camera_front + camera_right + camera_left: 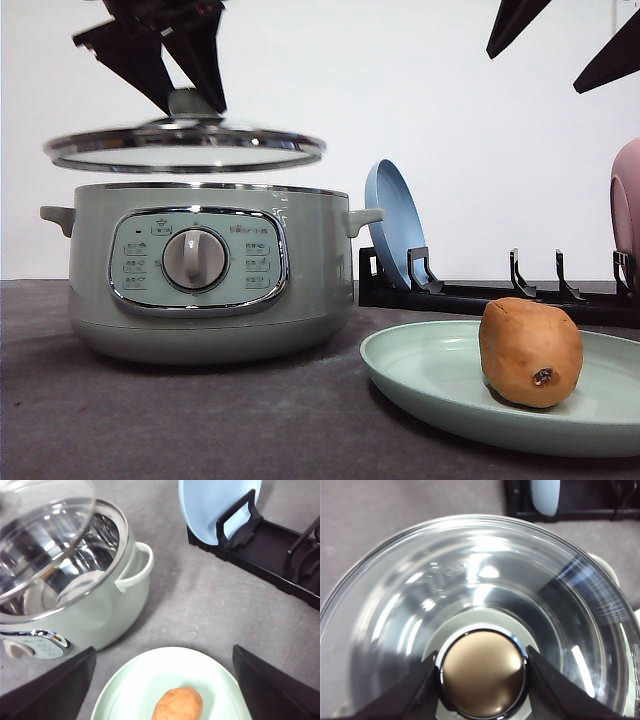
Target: Transfer potato from steamer to green plate
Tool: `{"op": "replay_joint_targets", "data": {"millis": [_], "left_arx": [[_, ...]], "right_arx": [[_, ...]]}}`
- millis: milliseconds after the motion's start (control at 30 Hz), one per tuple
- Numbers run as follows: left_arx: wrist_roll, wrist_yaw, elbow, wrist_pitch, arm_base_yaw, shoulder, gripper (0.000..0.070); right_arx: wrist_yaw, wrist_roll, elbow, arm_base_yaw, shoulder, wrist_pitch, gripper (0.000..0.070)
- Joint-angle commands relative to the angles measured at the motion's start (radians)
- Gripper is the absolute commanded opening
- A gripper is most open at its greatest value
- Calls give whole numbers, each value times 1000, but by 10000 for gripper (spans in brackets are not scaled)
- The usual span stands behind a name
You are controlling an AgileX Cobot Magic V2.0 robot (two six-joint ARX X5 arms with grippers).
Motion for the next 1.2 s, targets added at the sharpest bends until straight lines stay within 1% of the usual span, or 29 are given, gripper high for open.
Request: {"op": "replay_joint_targets", "data": {"millis": [0, 333, 500, 1167], "left_arx": [[-1, 4, 25, 46, -9, 12, 0], [-2, 4, 25, 69, -15, 56, 0], [-2, 4, 25, 71, -20, 69, 0], [-3, 3, 25, 81, -36, 71, 0]], "right_arx": [[5, -13, 12, 5, 6, 5, 549], [7, -15, 12, 5, 6, -5, 549], [30, -20, 12, 5, 6, -6, 550], [30, -21, 12, 5, 7, -19, 550]]}}
